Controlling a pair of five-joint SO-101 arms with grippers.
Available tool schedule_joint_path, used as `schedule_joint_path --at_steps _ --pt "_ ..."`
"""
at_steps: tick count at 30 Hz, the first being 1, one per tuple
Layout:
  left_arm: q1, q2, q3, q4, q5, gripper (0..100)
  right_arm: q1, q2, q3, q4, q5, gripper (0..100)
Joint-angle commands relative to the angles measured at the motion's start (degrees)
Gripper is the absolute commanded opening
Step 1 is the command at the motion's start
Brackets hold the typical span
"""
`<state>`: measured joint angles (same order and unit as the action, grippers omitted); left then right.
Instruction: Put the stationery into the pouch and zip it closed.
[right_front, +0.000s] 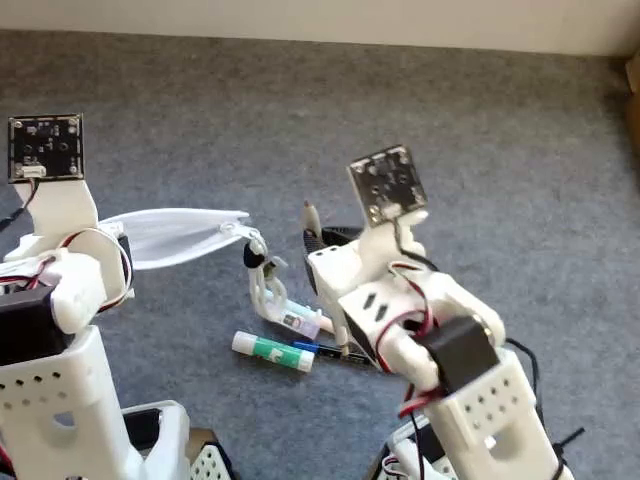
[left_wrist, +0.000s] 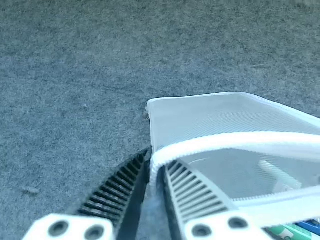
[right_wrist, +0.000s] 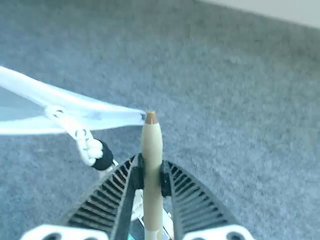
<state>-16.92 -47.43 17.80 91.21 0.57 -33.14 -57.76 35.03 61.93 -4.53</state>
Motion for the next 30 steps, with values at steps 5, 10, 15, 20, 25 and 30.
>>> schedule_joint_path --at_steps 5,10,15,20,25,30 --pt "1.63 1.45 -0.92 0.44 0.70 1 -3.03 -7.69 -1.19 -2.95 -0.26 0.5" --pt "1.63 1.45 -0.57 0.44 0.70 1 -6.81 -10.95 -0.75 -10.59 -0.26 0.5" --pt "1.54 1.45 -0.57 0.44 0.70 1 -8.75 -11.38 -1.01 -14.55 -0.26 0.5" --pt "1.63 1.45 -0.57 0.44 0.70 1 -10.15 -11.38 -1.10 -18.59 -0.26 0.5" --pt "1.63 1.45 -0.57 0.44 0.70 1 -10.15 -11.38 -1.10 -24.92 -0.26 0.5" --pt "1.63 1.45 -0.48 0.44 0.70 1 -10.15 -11.30 -1.19 -30.64 -0.26 0.5"
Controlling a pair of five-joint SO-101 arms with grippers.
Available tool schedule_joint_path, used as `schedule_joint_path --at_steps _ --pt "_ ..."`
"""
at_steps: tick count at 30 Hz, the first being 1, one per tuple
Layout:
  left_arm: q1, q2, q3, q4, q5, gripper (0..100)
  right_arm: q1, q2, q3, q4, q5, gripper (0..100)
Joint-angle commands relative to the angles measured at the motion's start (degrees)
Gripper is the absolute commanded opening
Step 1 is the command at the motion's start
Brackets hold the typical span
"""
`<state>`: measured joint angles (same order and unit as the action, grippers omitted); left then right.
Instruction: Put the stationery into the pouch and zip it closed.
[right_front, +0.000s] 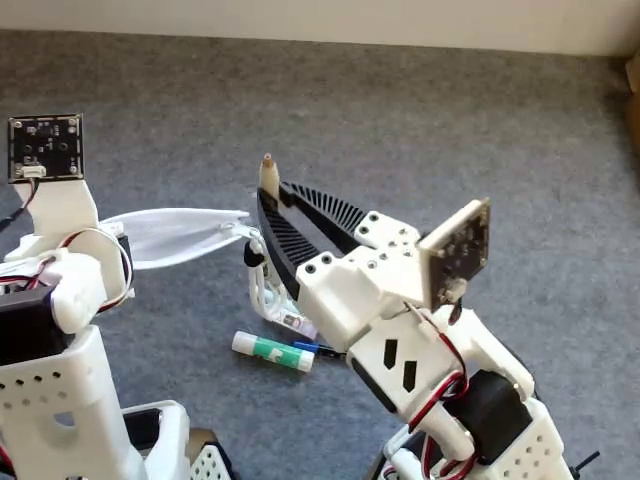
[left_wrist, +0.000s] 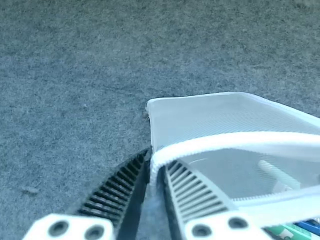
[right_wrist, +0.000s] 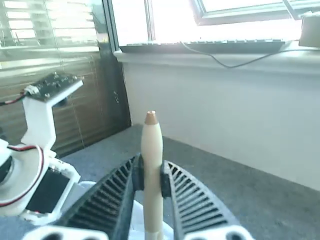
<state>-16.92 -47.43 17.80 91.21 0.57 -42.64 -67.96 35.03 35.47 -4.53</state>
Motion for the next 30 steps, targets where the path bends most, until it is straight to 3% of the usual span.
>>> schedule_joint_path --at_steps 1,13,30 --pt "1.63 1.45 -0.48 0.44 0.70 1 -0.66 -1.10 -1.19 -5.14 -0.26 0.5" --pt "1.63 1.45 -0.48 0.44 0.70 1 -9.36 -0.92 -0.66 -17.27 -0.26 0.5" --pt "1.63 1.36 -0.48 0.44 0.70 1 -9.63 8.57 10.95 -41.80 -0.26 0.5"
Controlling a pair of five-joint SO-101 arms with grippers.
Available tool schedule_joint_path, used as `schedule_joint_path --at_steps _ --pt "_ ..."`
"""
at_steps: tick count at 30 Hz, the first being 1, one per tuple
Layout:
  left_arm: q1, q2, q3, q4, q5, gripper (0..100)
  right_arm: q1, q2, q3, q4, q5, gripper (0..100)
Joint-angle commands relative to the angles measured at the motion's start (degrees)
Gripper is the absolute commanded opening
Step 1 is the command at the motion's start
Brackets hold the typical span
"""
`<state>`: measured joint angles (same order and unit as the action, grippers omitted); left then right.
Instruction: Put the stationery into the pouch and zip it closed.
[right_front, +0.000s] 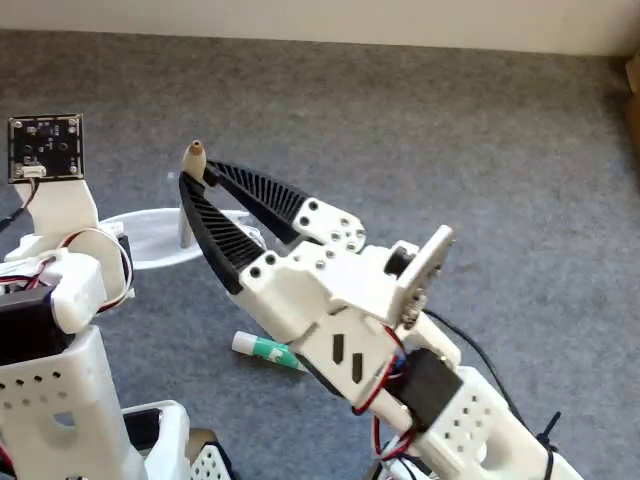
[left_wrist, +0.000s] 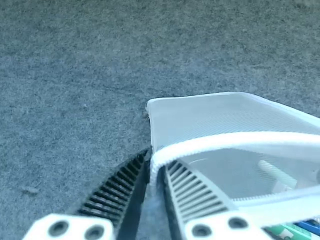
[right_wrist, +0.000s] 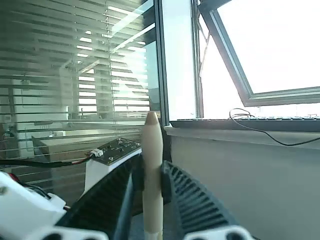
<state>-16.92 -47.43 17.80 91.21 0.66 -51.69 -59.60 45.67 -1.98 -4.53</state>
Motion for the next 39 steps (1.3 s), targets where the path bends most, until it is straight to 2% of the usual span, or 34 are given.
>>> schedule_joint_path --at_steps 1,11,16,28,33,39 --pt "1.63 1.36 -0.48 0.44 0.62 1 -0.57 0.57 1.19 -5.23 -0.26 0.5" --pt "1.63 1.36 -0.48 0.44 0.62 1 -0.40 4.26 10.77 -17.63 -0.18 0.5" --pt "1.63 1.36 -0.48 0.44 0.62 1 -0.57 5.05 15.25 -20.44 -0.18 0.5" --pt "1.63 1.36 -0.40 0.44 0.62 1 -0.66 5.05 20.97 -19.82 -0.09 0.5" --pt "1.63 1.36 -0.40 0.44 0.62 1 -3.03 5.14 21.49 -19.38 8.88 0.5" --pt "1.63 1.36 -0.13 0.44 0.62 1 -7.34 5.14 21.05 -7.96 10.81 0.6"
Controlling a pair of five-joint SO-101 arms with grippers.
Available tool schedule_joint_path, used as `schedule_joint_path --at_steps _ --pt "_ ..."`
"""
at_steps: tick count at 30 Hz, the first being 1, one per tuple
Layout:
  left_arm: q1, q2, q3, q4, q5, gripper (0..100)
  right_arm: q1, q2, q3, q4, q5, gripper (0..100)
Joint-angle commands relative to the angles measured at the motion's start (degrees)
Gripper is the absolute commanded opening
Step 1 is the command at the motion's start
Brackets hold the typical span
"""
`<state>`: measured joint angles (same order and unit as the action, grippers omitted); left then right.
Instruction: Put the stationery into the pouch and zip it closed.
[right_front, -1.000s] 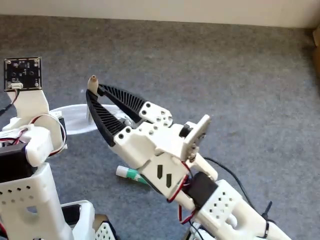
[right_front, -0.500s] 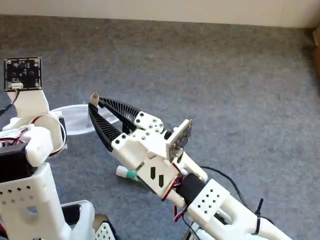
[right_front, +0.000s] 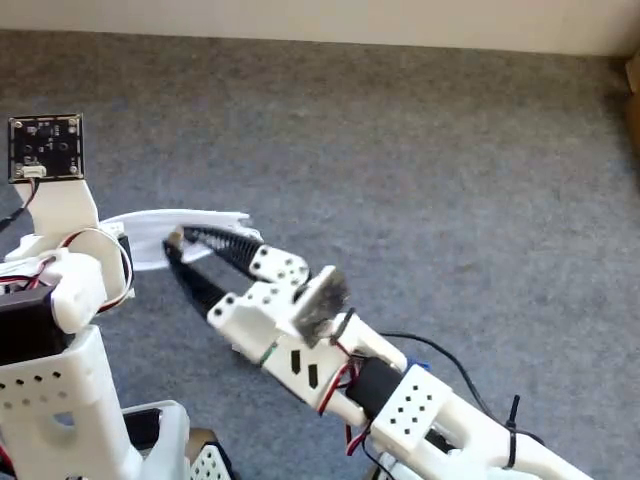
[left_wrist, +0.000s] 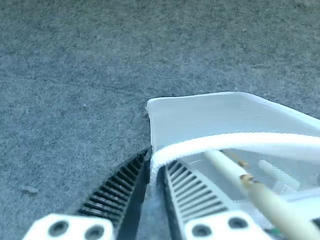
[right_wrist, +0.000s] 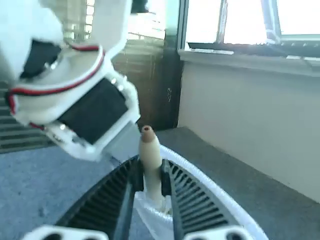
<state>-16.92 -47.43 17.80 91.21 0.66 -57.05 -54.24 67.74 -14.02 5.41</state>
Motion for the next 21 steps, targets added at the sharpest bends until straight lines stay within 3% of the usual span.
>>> schedule_joint_path --at_steps 1,5,10,18,21 --pt "1.63 1.19 0.40 0.44 0.62 1 -1.98 -0.22 -1.10 4.88 0.88 0.6" --pt "1.63 1.10 1.36 0.18 0.62 1 -1.80 -0.31 -1.10 5.41 0.88 2.6" --pt "1.63 1.10 1.36 0.18 0.62 1 -1.80 -0.22 -0.92 5.49 0.70 15.6" --pt "1.63 1.10 1.36 0.18 0.62 1 -1.80 -0.75 -1.10 5.67 0.70 16.3" --pt "1.63 1.10 1.36 0.18 0.62 1 -1.80 -0.75 -2.07 10.68 0.70 16.3"
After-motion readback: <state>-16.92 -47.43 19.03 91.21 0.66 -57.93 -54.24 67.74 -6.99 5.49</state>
